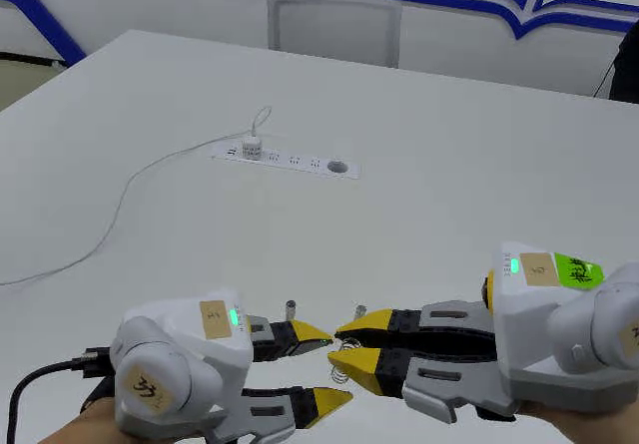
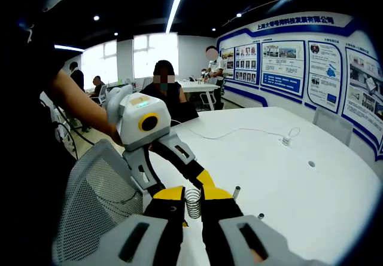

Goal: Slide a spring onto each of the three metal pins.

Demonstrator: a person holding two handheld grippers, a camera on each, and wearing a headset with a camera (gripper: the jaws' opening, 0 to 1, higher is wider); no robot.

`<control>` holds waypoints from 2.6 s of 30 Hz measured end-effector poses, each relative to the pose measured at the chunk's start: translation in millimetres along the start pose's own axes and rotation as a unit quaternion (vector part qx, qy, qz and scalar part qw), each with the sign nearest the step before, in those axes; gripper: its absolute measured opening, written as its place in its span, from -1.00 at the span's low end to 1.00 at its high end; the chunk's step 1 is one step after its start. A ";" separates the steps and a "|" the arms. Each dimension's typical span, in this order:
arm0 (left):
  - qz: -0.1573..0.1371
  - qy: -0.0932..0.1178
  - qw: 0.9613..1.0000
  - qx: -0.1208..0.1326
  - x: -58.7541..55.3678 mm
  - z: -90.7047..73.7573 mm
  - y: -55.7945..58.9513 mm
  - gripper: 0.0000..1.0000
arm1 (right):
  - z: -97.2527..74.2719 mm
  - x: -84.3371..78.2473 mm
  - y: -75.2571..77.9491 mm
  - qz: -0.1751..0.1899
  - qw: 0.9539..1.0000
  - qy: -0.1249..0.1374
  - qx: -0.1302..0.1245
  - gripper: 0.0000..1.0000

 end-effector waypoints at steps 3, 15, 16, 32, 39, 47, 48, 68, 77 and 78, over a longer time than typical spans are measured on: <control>-0.015 -0.003 1.000 0.008 -5.6 -1.9 -1.5 -0.11 | -1.3 -1.6 5.7 0.002 1.000 -0.002 -0.010 -0.79; -0.054 -0.014 0.997 0.060 -33.1 -18.0 -13.7 0.30 | -10.2 -4.2 23.3 0.016 0.999 -0.003 -0.040 -0.79; -0.058 -0.014 0.996 0.064 -34.4 -19.7 -14.7 0.34 | -11.6 -4.3 24.6 0.018 0.999 -0.002 -0.041 -0.79; -0.101 -0.005 0.990 0.101 -48.3 -36.6 -23.7 0.54 | -42.7 -8.4 76.0 0.032 0.994 -0.001 -0.106 -0.79; -0.117 -0.005 0.986 0.121 -53.0 -46.3 -30.0 0.57 | -59.2 -18.1 100.8 0.051 0.988 0.000 -0.148 -0.79; -0.129 -0.003 0.981 0.142 -56.7 -57.3 -39.7 0.56 | -71.7 -36.0 120.5 0.082 0.980 -0.003 -0.183 -0.79; -0.131 -0.003 0.981 0.143 -57.3 -58.2 -40.1 0.56 | -72.6 -37.8 122.6 0.084 0.979 -0.004 -0.187 -0.79; -0.135 -0.015 0.981 0.138 -63.4 -65.9 -37.9 0.53 | -66.8 -83.9 149.0 0.146 0.962 -0.024 -0.231 -0.79; -0.137 -0.017 0.980 0.144 -64.7 -69.9 -40.0 0.51 | -58.2 -95.6 148.1 0.157 0.961 -0.035 -0.227 -0.79; -0.137 -0.018 0.980 0.145 -65.0 -70.1 -40.2 0.51 | -58.2 -97.2 148.5 0.153 0.961 -0.039 -0.228 -0.79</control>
Point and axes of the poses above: the centre of the closed fingertips' face, and the gripper's own axes: z roughly forward along the fingers, y roughly to its right, x roughly out of its top, the point moved 1 cm from there along -z, roughly backward along the fingers, and after that the axes turned 3 degrees about y, right-handed, at the moved point
